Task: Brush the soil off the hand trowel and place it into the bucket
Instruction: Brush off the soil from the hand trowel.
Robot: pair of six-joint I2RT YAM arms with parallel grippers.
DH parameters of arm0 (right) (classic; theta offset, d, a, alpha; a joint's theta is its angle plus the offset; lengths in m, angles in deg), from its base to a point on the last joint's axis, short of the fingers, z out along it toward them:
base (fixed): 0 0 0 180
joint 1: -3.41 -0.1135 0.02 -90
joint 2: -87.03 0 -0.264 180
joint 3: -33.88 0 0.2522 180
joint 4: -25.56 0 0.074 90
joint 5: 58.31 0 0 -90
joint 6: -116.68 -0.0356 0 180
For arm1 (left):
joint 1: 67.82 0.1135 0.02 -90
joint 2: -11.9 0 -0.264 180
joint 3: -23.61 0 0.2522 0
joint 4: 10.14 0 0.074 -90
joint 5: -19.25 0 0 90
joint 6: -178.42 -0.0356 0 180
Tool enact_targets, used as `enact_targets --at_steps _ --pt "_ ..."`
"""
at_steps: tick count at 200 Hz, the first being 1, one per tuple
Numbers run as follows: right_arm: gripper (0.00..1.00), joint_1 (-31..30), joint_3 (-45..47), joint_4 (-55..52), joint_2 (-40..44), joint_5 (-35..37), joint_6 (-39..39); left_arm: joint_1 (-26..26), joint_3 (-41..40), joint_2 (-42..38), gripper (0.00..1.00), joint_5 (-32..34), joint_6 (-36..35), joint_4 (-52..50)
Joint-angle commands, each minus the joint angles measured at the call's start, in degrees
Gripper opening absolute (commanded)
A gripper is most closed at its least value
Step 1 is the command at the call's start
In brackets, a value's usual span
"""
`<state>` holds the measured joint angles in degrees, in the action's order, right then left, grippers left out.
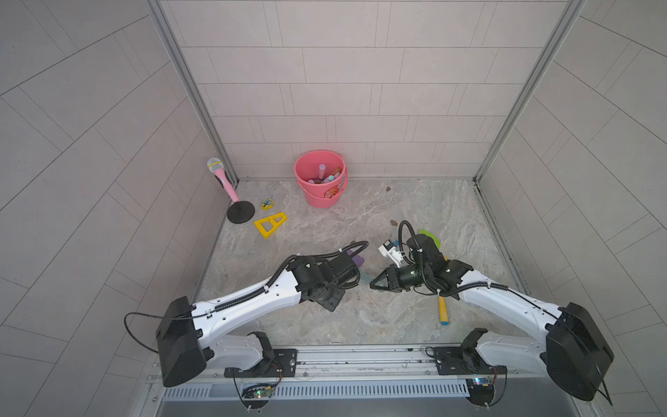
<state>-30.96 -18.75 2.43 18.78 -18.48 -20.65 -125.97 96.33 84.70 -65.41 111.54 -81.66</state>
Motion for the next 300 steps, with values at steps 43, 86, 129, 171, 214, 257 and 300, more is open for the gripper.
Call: enact_targets --at_steps 43,86,129,171,214,257,300 --pt "0.00 5.68 -0.60 -9.33 6.86 6.16 3.35 0.13 -0.97 -0.68 0.00 0.46 0.97 -0.43" --pt "0.00 7.01 -0.94 -9.09 12.18 8.89 1.69 0.14 -1.48 -0.37 0.00 0.63 1.30 -0.02" --pt "0.00 4.98 1.90 -0.86 11.69 3.47 -2.93 0.08 -1.25 -0.67 0.00 0.90 1.83 0.97" --pt "0.00 4.65 1.79 -10.80 9.99 18.01 -1.94 0.14 -0.88 -0.45 0.00 -0.06 2.28 1.19" --pt "0.00 4.99 3.37 -13.45 6.27 18.56 -0.31 0.14 -1.14 -1.91 0.00 -1.52 3.17 2.89" --pt "0.00 5.47 2.66 -6.71 9.53 13.60 -2.93 0.14 -1.42 -1.18 0.00 -1.65 3.68 3.43" --pt "0.00 4.37 1.77 -1.71 13.77 8.49 -3.30 0.14 -0.99 -0.42 0.00 -1.82 4.06 3.95"
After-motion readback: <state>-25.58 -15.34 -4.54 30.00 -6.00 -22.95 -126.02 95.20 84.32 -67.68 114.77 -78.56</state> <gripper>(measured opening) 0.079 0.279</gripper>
